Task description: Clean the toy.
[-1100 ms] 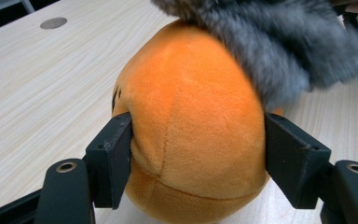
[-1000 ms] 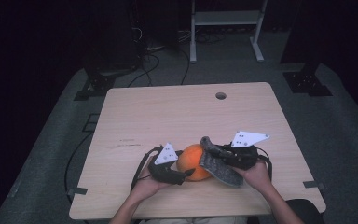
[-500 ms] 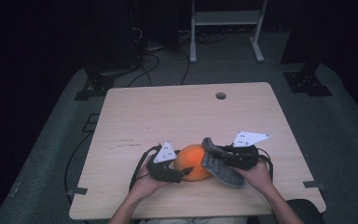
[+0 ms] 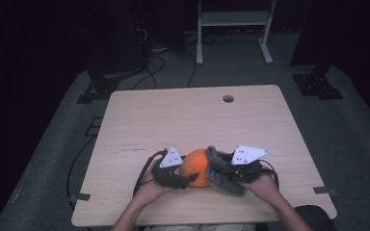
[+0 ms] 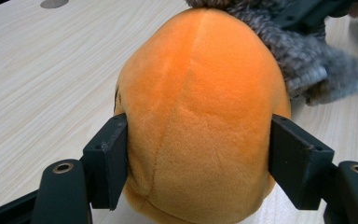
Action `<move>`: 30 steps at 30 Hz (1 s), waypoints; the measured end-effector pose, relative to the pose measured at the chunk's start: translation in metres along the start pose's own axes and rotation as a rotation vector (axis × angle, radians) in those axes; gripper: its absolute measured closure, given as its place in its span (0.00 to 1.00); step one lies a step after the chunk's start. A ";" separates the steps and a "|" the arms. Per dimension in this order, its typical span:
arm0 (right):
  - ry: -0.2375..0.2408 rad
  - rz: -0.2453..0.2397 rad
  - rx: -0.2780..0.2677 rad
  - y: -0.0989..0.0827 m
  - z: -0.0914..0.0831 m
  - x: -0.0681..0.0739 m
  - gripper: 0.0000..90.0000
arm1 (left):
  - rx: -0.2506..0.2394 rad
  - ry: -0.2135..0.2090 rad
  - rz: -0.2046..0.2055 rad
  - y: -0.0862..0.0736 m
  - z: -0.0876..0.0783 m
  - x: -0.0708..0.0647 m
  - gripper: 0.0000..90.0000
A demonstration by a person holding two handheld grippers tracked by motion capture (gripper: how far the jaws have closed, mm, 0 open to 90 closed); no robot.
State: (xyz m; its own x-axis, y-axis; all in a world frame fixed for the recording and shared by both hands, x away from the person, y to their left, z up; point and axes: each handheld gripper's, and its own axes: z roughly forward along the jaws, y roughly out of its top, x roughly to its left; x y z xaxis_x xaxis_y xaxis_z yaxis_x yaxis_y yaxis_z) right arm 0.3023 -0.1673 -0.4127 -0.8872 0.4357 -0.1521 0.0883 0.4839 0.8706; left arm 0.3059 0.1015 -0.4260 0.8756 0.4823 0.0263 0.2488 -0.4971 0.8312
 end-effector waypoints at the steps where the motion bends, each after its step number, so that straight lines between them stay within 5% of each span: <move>1: -0.017 -0.009 0.012 0.001 0.001 0.001 0.77 | 0.002 -0.001 0.001 0.000 0.000 0.000 0.32; 5: -0.025 0.052 0.011 -0.002 -0.003 -0.009 0.85 | -0.010 -0.008 0.002 -0.002 -0.001 0.001 0.33; 9: -0.028 0.166 0.014 -0.011 -0.008 -0.024 0.85 | -0.012 -0.016 0.002 -0.003 -0.001 0.003 0.33; 14: 0.042 0.149 -0.048 -0.002 -0.009 -0.015 0.85 | -0.004 -0.031 -0.005 -0.003 -0.001 0.004 0.30; 18: 0.067 0.141 -0.064 0.000 -0.006 -0.013 0.85 | -0.036 -0.050 -0.067 0.002 -0.001 0.006 0.16; 21: 0.052 0.158 -0.058 -0.004 -0.006 -0.017 0.86 | -0.031 -0.003 -0.012 0.005 0.000 0.001 0.29; 27: -0.020 0.246 0.025 -0.019 -0.009 -0.032 0.86 | -0.024 -0.004 -0.030 -0.002 -0.003 0.005 0.34; 30: -0.038 0.249 0.050 -0.019 -0.011 -0.034 0.86 | -0.020 -0.007 -0.028 -0.004 -0.004 0.006 0.34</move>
State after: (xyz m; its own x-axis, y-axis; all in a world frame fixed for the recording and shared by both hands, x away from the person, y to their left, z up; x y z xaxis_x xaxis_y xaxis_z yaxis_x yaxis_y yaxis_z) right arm 0.3254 -0.1997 -0.4191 -0.8179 0.5735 0.0457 0.3251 0.3951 0.8592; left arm 0.3085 0.1098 -0.4270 0.8714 0.4906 -0.0007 0.2647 -0.4690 0.8426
